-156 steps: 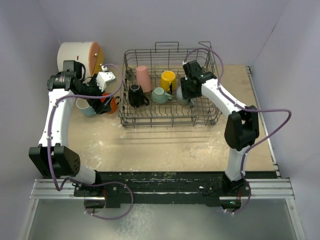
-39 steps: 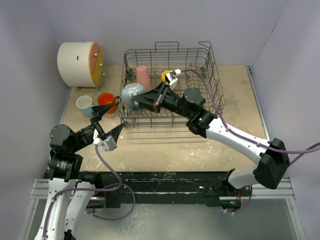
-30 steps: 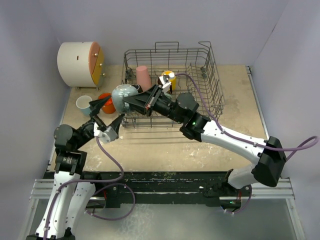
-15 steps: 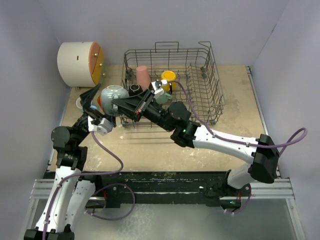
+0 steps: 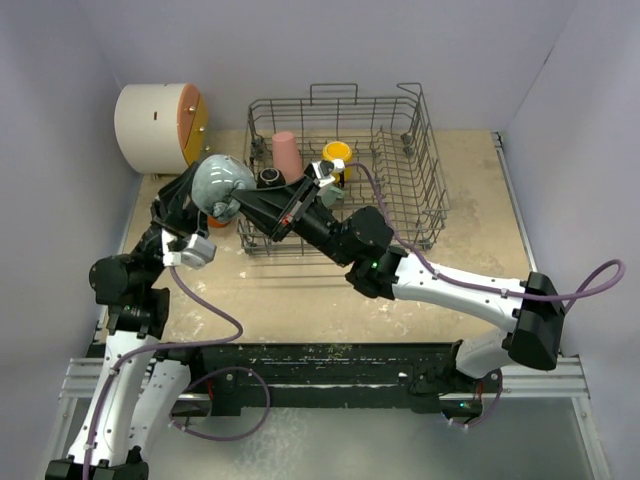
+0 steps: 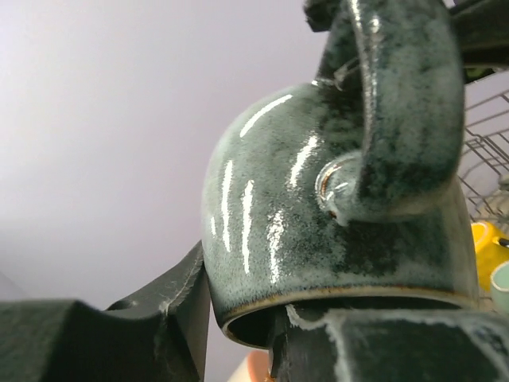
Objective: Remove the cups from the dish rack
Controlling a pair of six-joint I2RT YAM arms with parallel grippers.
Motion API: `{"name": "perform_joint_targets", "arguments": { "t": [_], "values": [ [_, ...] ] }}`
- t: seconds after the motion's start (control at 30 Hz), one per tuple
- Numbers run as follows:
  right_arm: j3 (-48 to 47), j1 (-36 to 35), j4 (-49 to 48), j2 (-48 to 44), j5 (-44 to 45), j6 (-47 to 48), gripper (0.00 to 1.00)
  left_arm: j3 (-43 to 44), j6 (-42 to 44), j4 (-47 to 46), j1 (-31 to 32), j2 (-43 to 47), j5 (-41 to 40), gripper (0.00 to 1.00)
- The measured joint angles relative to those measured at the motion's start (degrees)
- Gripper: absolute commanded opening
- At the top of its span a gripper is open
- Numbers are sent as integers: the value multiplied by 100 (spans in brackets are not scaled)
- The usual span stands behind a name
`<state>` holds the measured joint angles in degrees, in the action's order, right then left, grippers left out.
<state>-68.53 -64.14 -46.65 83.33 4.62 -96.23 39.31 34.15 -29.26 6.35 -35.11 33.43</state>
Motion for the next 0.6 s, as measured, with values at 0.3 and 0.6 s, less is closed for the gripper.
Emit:
{"name": "perform_joint_targets", "arguments": {
  "t": [0.3,0.6],
  "values": [
    [0,28,-66,-20,-575,-129,17,57,214,-109,-22,173,15,0],
    [146,356,2017,-1115,-1080,885,58,101,446,184,17,229,404,0]
  ]
}}
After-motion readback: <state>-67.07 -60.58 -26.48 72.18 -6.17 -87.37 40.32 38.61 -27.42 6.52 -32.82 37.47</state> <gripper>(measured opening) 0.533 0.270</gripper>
